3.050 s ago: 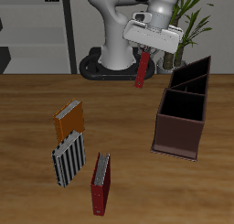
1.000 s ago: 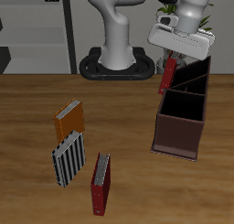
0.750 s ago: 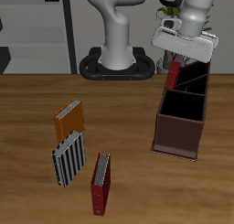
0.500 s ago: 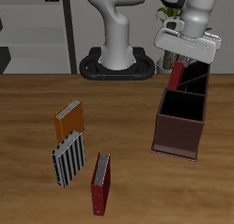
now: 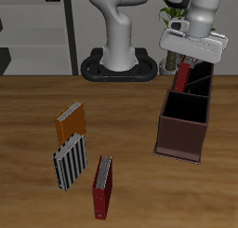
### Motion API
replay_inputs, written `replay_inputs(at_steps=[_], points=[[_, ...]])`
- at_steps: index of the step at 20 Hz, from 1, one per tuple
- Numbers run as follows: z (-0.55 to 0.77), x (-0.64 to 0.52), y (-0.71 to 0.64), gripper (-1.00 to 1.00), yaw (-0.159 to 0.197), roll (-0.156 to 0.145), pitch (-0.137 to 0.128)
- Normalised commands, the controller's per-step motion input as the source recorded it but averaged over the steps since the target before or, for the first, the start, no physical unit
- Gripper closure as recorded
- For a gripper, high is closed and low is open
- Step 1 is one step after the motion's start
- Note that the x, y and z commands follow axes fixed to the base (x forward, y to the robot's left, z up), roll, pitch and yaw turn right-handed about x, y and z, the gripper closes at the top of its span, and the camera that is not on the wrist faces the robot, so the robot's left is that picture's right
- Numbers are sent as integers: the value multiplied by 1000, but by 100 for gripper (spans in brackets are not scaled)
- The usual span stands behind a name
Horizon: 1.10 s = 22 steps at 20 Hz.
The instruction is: Place the right red book into the left desk caddy's front compartment
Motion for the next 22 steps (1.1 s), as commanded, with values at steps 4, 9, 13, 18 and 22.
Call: replay_inputs(at_steps=[4,9,13,18,22], points=[[-107,51,-15,100,-6,12,27],[-140,29,69,100,9,24,20],[-128,18,32,100,8,25,20],[-86,-5,20,100,6,18,7],[-138,29,9,100,19,12,16]])
